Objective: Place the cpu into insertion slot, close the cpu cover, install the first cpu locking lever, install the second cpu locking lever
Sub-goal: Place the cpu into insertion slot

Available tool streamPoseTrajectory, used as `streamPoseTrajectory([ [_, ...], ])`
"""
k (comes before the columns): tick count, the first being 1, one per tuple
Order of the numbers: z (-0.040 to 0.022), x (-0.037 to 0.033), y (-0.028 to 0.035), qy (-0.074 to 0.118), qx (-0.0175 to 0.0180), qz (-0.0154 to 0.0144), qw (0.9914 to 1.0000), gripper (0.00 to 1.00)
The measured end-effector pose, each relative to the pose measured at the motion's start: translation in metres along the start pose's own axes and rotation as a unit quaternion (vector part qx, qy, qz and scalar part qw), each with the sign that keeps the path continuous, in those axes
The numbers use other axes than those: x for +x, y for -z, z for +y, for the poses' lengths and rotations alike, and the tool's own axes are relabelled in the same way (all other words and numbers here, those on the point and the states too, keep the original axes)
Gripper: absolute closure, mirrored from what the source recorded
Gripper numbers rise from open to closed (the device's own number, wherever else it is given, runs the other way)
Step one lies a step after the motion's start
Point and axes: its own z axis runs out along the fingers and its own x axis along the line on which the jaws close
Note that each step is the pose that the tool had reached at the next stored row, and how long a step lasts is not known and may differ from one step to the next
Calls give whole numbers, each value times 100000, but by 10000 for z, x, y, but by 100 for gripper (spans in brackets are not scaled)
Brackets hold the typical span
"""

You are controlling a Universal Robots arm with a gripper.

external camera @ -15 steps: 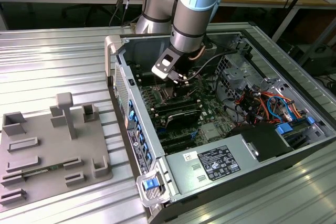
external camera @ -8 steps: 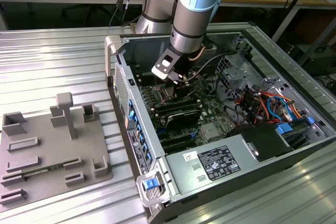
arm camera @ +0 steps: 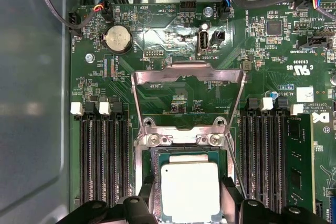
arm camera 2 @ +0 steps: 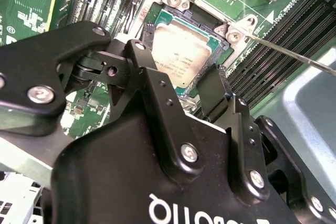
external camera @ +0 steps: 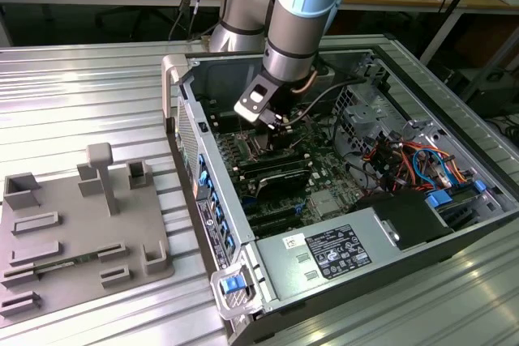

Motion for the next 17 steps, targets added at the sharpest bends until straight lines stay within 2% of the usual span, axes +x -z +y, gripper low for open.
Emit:
streamPoseTrajectory([
  [6, 10, 7, 5, -223, 116, 22, 100000, 40],
  [12, 15, 11, 5, -1845, 141, 131, 99983, 40],
  [17, 15, 11, 4, -2172, 151, 130, 99976, 40],
])
